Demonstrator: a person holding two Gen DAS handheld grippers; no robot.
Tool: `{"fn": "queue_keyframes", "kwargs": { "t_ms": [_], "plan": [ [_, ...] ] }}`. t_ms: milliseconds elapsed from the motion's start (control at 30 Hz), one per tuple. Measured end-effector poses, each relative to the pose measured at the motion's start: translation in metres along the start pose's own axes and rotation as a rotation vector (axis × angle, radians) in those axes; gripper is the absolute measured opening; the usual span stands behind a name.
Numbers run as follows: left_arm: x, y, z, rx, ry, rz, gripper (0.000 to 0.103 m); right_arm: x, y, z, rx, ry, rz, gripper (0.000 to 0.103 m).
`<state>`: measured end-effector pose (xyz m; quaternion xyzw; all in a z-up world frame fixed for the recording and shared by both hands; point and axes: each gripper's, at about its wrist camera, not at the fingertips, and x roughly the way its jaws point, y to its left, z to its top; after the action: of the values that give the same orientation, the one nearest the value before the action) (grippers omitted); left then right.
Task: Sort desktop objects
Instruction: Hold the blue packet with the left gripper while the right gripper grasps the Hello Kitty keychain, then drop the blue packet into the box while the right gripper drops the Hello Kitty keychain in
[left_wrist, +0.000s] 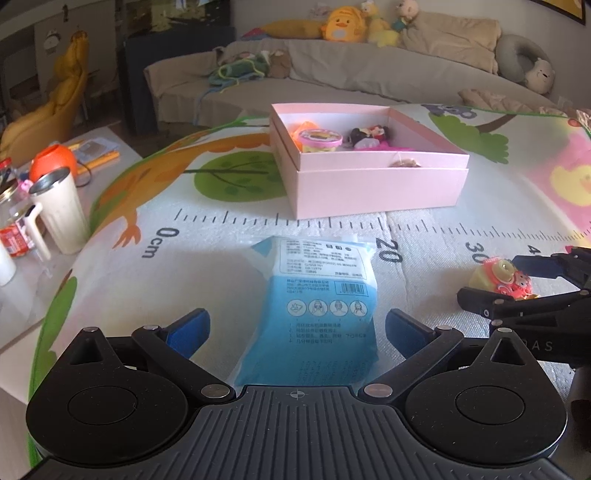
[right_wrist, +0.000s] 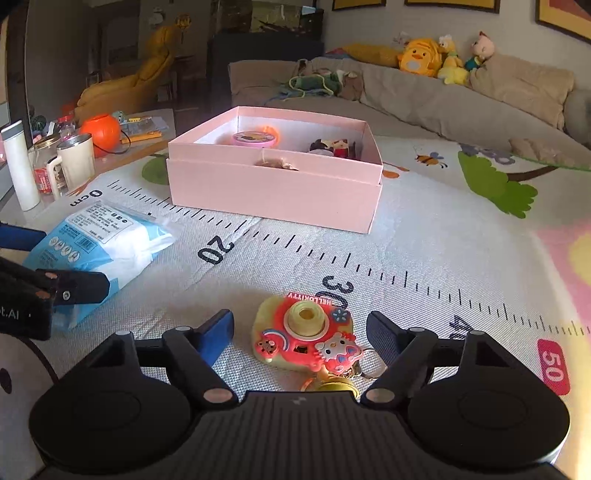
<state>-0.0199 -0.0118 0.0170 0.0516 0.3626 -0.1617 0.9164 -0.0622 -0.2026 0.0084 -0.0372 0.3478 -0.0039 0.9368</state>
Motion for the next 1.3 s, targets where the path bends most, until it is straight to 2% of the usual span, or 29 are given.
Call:
{"fn": "queue_keyframes", "kwargs": {
  "t_ms": [133, 200, 233, 300, 333, 467, 600, 733, 800, 900, 1000, 1100, 1200, 1233, 1267, 1300],
  "plan": [
    [0.003, -0.011, 0.004, 0.034, 0.007, -0.022, 0.103, -0.002, 0.002, -0.004, 0.007, -0.009, 0.013, 0.070],
    [0.006, -0.019, 0.008, 0.064, 0.001, -0.016, 0.103, -0.006, 0.007, -0.004, -0.016, -0.013, 0.019, 0.058],
    [0.007, -0.022, 0.010, 0.072, 0.003, -0.007, 0.102, -0.007, 0.009, -0.003, -0.024, -0.007, 0.027, 0.058],
    [0.012, -0.024, 0.013, 0.071, 0.016, 0.004, 0.091, -0.009, 0.011, -0.003, -0.035, 0.001, 0.033, 0.058],
    [0.014, -0.024, 0.014, 0.067, 0.030, 0.005, 0.081, -0.009, 0.010, -0.003, -0.031, 0.005, 0.038, 0.058],
    [0.019, -0.019, 0.011, 0.053, 0.063, 0.016, 0.065, -0.009, 0.006, -0.001, -0.001, 0.026, 0.056, 0.058],
    [0.010, -0.016, 0.005, 0.049, 0.071, 0.003, 0.062, -0.014, 0.006, -0.001, -0.004, 0.049, 0.082, 0.058],
    [-0.010, -0.018, -0.008, 0.109, 0.090, -0.041, 0.061, -0.029, 0.005, 0.001, -0.038, 0.085, 0.142, 0.058],
    [-0.022, -0.019, -0.010, 0.135, 0.096, -0.060, 0.060, -0.045, 0.001, 0.008, -0.074, 0.068, 0.159, 0.058],
    [-0.039, -0.017, 0.009, 0.146, 0.038, -0.079, 0.059, -0.076, -0.016, 0.032, -0.085, -0.006, 0.158, 0.058],
    [-0.050, -0.018, 0.052, 0.146, -0.075, -0.087, 0.059, -0.108, -0.037, 0.068, -0.051, -0.117, 0.161, 0.057],
    [-0.045, -0.031, 0.095, 0.195, -0.183, -0.068, 0.059, -0.129, -0.053, 0.103, -0.045, -0.226, 0.143, 0.057],
    [-0.023, -0.048, 0.135, 0.252, -0.272, -0.064, 0.060, -0.133, -0.061, 0.131, -0.055, -0.295, 0.114, 0.057],
    [-0.013, -0.053, 0.145, 0.280, -0.313, -0.062, 0.065, -0.131, -0.062, 0.139, -0.061, -0.311, 0.105, 0.057],
    [0.002, -0.059, 0.154, 0.309, -0.344, -0.042, 0.077, -0.127, -0.063, 0.146, -0.065, -0.323, 0.097, 0.057],
    [0.019, -0.062, 0.160, 0.325, -0.334, -0.016, 0.081, -0.121, -0.064, 0.153, -0.063, -0.326, 0.088, 0.057]
  ]
}}
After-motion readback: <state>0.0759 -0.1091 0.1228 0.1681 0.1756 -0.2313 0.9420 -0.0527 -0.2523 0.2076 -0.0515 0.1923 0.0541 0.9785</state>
